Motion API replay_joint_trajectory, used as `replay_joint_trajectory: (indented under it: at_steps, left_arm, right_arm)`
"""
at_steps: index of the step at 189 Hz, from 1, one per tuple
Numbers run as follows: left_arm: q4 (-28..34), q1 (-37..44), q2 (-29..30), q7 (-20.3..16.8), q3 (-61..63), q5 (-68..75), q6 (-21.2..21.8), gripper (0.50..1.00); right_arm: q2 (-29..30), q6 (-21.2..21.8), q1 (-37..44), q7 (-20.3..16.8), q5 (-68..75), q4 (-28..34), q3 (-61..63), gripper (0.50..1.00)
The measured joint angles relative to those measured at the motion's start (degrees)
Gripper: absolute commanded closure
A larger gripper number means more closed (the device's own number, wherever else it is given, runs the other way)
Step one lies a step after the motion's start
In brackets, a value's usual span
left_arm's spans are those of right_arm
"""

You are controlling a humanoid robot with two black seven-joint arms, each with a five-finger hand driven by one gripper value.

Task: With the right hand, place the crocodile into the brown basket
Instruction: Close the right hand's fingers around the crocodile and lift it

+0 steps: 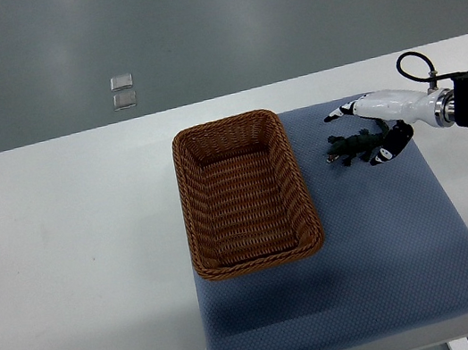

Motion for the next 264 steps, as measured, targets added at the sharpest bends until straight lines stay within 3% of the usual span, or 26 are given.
replay_joint_trajectory:
  at_steps: [37,191,229,264]
  left_arm:
    - [0.0,0.0,0.0,0.0,0.0,0.0,0.0,0.5]
    - [0.0,0.0,0.0,0.0,0.0,0.0,0.0,0.5]
    - [0.0,0.0,0.0,0.0,0.0,0.0,0.0,0.5]
    - [0.0,0.0,0.0,0.0,0.0,0.0,0.0,0.5]
  right_arm:
    - [0.4,-3.6,0.3,-1.3,-0.2,-0.7,-1.8,0.576]
    - [4.8,-7.2,1.1,-2.7,-1.1,-6.0,-6.6,0.595]
    - [4.8,-7.3,1.1,-2.7,-1.5,-6.1,-6.8,0.621]
    - [4.8,-7.3,1.1,-2.7,-1.5,-6.3,-7.4,0.683]
